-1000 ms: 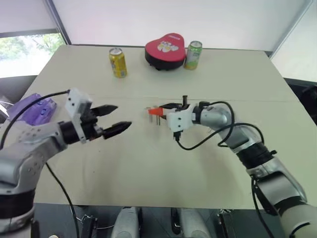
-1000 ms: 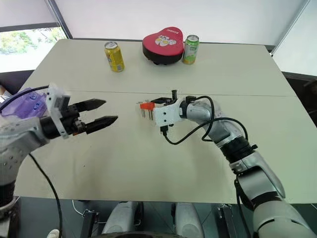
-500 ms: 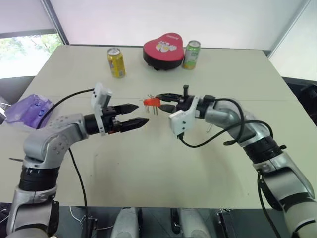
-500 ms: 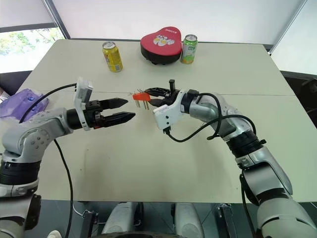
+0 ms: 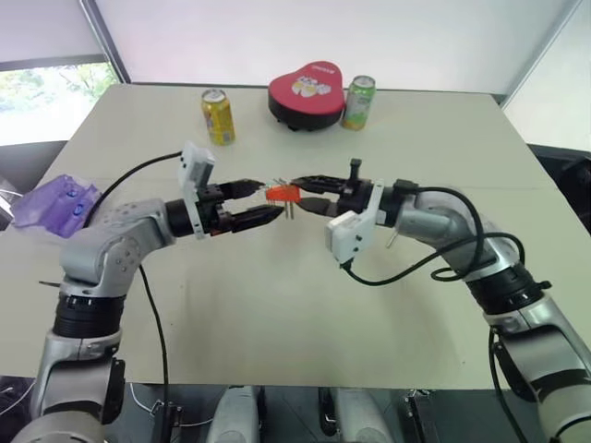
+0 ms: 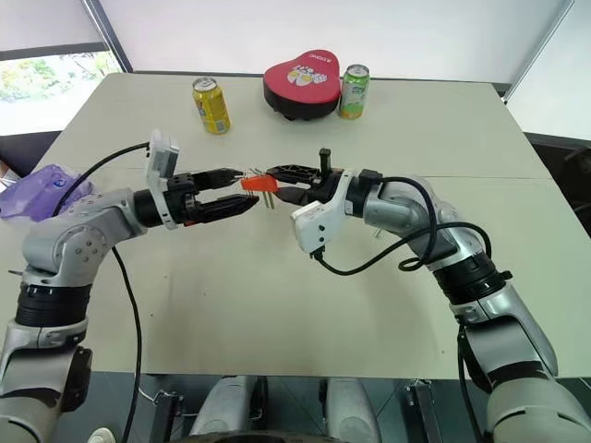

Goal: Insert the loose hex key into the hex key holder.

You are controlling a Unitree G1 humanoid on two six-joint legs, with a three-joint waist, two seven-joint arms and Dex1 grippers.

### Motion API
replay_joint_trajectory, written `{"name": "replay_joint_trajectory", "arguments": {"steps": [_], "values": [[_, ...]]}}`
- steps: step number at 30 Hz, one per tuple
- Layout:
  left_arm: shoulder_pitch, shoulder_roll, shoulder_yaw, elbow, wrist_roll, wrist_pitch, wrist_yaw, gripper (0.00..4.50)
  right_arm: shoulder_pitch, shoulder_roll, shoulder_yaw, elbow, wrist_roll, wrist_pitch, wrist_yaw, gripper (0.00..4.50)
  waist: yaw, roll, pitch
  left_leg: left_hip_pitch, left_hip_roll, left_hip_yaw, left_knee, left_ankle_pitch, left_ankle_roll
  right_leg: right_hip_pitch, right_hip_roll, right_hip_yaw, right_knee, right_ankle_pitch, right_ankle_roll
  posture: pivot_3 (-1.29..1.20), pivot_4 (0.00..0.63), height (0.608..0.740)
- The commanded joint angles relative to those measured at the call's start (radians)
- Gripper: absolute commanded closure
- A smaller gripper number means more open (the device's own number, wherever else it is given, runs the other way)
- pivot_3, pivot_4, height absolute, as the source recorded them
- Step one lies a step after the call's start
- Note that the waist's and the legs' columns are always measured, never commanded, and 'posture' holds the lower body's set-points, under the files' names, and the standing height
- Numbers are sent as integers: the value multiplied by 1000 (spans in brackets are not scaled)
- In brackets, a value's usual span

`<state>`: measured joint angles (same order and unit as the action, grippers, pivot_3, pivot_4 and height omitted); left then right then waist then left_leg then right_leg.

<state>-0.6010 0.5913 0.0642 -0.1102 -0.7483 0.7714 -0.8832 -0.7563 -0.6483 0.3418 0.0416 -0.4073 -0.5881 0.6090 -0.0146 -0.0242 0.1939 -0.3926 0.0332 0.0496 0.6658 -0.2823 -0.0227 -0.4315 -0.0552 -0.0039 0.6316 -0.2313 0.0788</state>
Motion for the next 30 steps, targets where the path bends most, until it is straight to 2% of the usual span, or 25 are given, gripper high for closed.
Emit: {"name": "replay_joint_trajectory", "arguments": {"steps": [1, 13, 16, 23, 30], "values": [[-22, -8, 17, -9, -2, -17, -8, 0, -9, -8, -45, -43, 40, -3, 8, 3516, -1, 0, 0, 0, 0, 0, 0, 0, 0, 0, 0, 0, 0, 0, 0, 0, 150, 740], [-26, -44, 19, -7, -9, -19, -7, 0, -5, -8, -53, -62, 67, 4, 34, 3516, 0, 0, 0, 0, 0, 0, 0, 0, 0, 0, 0, 0, 0, 0, 0, 0, 150, 740], [-24, -58, 20, -14, -12, -15, 1, 892, -2, -9, -55, -69, 73, 7, 40, 3516, 1, 0, 0, 0, 0, 0, 0, 0, 0, 0, 0, 0, 0, 0, 0, 0, 150, 740], [-27, -86, 19, -15, -11, -17, 11, 4407, 9, -9, -64, -92, 76, 20, 51, 3516, 1, 0, 0, 0, 0, 0, 1, 0, 0, 0, 0, 0, 0, 0, 0, 0, 150, 740], [-25, -97, 11, -22, -4, -26, 14, 4467, 31, -14, -64, -108, 80, 27, 74, 3516, 1, 0, 0, 0, 0, 0, 1, 0, 0, 0, 0, 0, 0, 0, 0, 0, 150, 740]]}}
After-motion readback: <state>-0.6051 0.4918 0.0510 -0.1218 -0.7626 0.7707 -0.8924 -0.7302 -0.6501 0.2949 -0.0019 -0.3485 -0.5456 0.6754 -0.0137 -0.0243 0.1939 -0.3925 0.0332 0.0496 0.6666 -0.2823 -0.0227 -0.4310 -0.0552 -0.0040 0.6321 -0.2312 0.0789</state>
